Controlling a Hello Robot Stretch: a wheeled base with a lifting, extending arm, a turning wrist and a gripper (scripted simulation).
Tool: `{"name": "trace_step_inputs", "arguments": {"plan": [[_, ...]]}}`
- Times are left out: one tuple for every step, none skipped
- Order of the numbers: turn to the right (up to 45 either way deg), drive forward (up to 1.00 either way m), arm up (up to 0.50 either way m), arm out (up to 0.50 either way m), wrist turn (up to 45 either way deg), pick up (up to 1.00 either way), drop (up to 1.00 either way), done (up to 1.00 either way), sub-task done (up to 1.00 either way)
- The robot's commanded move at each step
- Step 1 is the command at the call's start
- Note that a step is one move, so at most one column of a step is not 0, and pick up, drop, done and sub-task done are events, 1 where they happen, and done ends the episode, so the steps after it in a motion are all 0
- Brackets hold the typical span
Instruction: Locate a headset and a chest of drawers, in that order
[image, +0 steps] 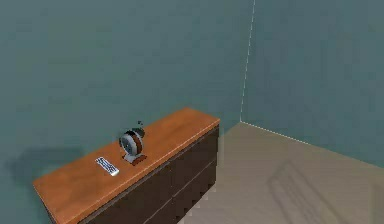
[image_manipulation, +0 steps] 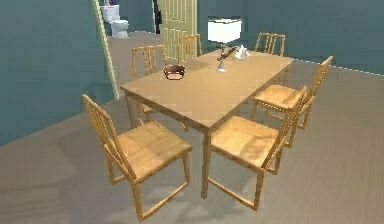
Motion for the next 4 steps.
{"name": "trace_step_inputs", "arguments": {"plan": [[6.0,0.0,0.0,0.0,0.0,0.0,0.0,0.0,0.0],[0.0,0.5,0.0,0.0,0.0,0.0,0.0,0.0,0.0],[33.0,0.0,0.0,0.0,0.0,0.0,0.0,0.0,0.0],[0.0,1.0,0.0,0.0,0.0,0.0,0.0,0.0,0.0]]}}
